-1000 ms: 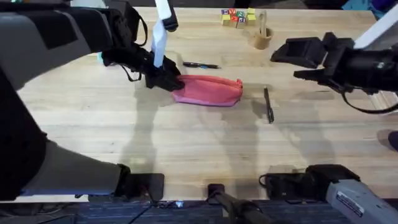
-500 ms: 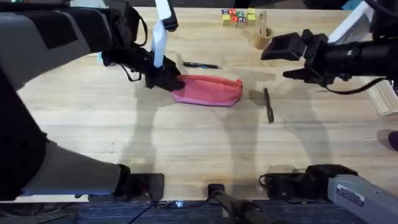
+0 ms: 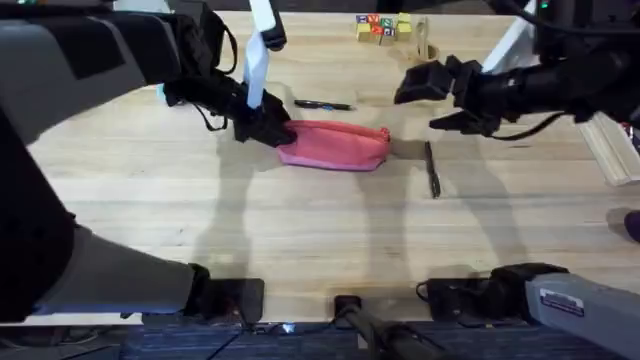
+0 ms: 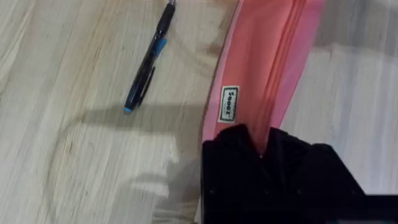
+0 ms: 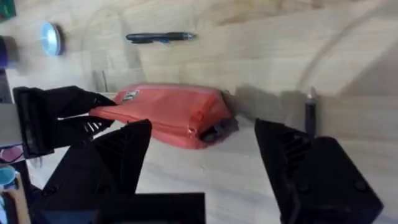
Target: Unzip the bag, pick up the pens from the table one at a time and place them inside, then zip the bag closed.
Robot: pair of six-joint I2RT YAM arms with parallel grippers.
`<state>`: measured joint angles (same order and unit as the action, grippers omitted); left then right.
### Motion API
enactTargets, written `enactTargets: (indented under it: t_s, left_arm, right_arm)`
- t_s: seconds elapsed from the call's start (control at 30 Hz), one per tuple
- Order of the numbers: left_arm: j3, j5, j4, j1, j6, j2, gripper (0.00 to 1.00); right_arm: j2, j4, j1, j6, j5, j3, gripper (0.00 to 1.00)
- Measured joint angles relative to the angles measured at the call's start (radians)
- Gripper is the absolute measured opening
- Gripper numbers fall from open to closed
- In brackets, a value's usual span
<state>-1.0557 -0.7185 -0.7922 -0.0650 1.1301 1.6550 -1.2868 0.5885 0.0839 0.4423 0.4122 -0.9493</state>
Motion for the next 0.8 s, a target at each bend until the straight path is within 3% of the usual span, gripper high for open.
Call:
enactTargets:
  t_s: [0.8]
  left_arm:
    - [0.0,0.0,0.0,0.0,0.0,0.0,0.042]
  right_arm:
    - [-0.26,-0.163,0.152,0.054,0.0,0.0,0.996]
